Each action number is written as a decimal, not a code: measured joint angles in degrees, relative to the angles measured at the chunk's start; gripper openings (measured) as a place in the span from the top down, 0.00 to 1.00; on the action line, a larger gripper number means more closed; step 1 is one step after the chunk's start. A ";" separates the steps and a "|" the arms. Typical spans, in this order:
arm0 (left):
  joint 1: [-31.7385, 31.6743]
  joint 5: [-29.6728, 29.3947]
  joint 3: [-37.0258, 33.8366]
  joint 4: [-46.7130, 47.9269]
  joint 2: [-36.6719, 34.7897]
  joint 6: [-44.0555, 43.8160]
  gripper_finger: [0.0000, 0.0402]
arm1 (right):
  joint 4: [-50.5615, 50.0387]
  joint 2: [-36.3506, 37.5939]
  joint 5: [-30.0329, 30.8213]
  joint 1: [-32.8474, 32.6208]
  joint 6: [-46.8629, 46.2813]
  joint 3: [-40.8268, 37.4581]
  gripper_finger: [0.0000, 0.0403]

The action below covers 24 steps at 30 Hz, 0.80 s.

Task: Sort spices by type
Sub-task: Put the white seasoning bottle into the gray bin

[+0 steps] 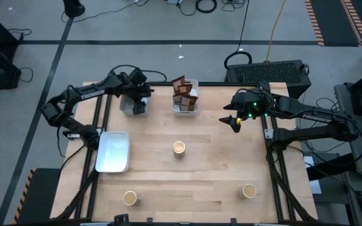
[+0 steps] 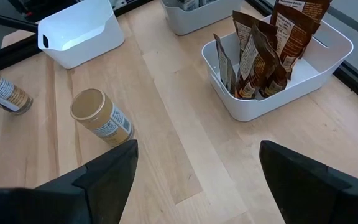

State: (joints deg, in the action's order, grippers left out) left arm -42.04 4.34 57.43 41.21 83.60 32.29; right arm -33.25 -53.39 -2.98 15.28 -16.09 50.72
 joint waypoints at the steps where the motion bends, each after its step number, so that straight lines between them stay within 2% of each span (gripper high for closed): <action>1: -0.43 0.00 -0.01 -0.40 0.03 0.00 0.46 | -0.02 0.00 -0.02 -0.01 -0.01 0.00 0.21; 8: -2.68 0.17 0.00 -1.33 0.03 0.15 0.46 | -0.07 0.00 -0.07 0.01 -0.01 0.00 0.21; 24: -2.66 1.31 0.00 -1.22 0.03 1.14 0.43 | 0.02 0.00 -0.02 0.01 0.45 0.00 0.21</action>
State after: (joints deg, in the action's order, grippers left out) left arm -44.71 5.65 57.43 39.99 83.64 33.43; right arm -33.23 -53.39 -3.01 15.29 -15.64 50.72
